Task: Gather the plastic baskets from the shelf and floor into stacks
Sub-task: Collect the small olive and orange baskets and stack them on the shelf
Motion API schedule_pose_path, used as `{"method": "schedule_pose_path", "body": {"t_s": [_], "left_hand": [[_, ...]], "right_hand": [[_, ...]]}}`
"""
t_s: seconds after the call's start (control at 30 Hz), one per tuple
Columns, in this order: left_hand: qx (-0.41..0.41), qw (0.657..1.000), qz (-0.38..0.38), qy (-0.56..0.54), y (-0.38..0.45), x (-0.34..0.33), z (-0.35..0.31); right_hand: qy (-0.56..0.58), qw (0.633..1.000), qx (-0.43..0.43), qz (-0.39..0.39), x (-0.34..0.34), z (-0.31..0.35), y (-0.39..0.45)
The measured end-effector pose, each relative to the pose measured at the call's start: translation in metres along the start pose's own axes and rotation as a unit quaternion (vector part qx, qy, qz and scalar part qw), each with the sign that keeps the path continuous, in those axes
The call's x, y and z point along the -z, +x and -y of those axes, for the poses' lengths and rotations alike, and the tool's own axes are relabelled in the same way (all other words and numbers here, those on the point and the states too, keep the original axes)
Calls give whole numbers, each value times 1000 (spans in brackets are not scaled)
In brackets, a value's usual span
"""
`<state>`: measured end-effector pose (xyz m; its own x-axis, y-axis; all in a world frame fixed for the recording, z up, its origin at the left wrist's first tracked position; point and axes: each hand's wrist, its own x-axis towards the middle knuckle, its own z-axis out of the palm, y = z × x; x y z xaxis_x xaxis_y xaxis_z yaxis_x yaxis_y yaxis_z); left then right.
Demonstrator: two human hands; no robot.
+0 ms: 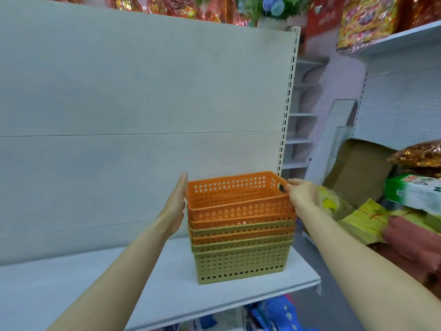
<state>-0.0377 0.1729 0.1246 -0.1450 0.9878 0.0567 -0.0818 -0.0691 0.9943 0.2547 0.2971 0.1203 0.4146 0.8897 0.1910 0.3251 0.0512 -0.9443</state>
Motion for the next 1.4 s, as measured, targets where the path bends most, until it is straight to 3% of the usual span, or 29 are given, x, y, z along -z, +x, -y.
{"method": "schedule_pose_path", "body": {"t_s": [0.2,0.33,0.5,0.8,0.97,1.07,1.13,1.2,1.4], "left_hand": [[-27,996,18,87,-22,-12,35],[-41,995,-42,79,-19,0,55],[-61,985,-112,115,-42,20,55],[-72,973,-131,173,-82,93,47],[-71,969,-111,210,-86,131,41],[-73,966,-67,237,-86,133,39],[-95,948,-50,300,-87,140,36],[-104,904,-61,410,-92,157,32],[-132,733,-125,656,-140,221,22]], "right_hand": [[90,989,-78,85,3,-35,-20],[68,995,-42,55,-5,-33,-36],[83,993,-18,79,-24,-29,-64],[67,992,29,105,-71,-11,-128],[-5,993,80,85,-85,-4,-163],[-120,983,130,44,-74,0,-173],[-205,959,196,-29,-68,6,-185],[-241,927,280,-60,-68,12,-205],[-272,876,398,-9,-95,26,-273]]}}
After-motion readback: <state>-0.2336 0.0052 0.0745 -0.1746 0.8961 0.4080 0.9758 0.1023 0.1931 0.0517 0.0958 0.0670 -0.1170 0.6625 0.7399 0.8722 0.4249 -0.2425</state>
